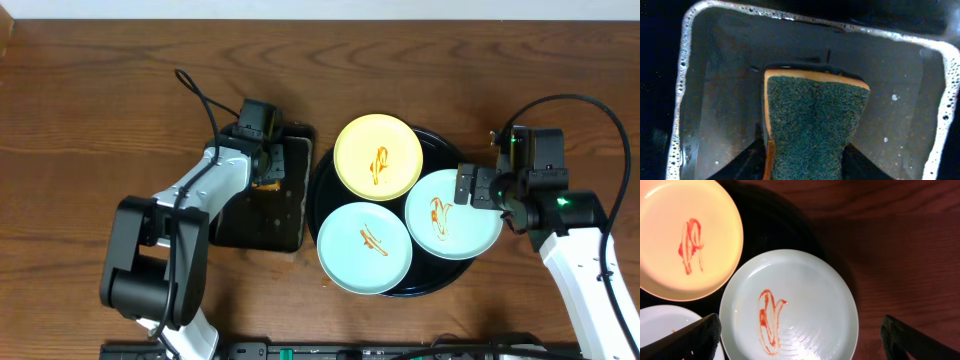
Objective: Clean dirty plates on tray and stack at the side
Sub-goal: 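Grip the rim of the right pale green plate with the right gripper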
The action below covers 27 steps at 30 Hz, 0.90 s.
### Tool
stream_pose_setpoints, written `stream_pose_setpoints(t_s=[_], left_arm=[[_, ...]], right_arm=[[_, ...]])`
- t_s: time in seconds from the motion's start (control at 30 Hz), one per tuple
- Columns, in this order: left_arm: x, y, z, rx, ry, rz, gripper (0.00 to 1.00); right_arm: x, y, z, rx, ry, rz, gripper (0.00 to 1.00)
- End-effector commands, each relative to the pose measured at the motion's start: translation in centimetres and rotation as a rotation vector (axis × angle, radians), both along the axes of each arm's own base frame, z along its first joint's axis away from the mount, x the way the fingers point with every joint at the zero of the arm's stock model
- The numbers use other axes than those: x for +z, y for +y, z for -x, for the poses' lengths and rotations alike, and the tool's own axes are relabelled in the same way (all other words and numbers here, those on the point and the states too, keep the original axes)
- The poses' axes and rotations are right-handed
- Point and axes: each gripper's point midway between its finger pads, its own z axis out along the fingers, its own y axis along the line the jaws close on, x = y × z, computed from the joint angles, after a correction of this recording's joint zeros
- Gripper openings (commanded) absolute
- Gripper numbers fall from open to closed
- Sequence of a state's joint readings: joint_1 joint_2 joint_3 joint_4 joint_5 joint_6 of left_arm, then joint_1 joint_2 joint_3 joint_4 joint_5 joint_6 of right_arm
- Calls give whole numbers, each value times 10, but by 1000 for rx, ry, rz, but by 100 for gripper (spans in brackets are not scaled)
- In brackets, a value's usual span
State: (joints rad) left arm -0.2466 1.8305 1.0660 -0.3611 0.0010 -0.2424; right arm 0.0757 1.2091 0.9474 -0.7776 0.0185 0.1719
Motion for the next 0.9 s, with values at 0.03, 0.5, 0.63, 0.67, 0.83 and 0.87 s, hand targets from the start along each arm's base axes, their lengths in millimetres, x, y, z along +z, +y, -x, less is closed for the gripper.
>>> stream_pose_setpoints(t_s=[0.03,0.5,0.63,0.67,0.83,0.87], left_arm=[[-14,0,11,1,47,-18,39],[18,2,12,6,15,-12,8],[40,5,16,22,-11,-1,8],[44,5,18,22,-15,0,8],[52,6,24,25,-8,3,8],[51,7,26,28,-3,3,8]], right_arm=[[7,-2,-3,0,-16,2,99],[8,-35,-5,-119,-23,49,96],[1,-44,-6,-114,-2,-45,91],[-3,-44,-6,-98,13,-74,88],[-36,-50,3,-117,150,-137,75],[-42,-50,4,-120,173,-141,72]])
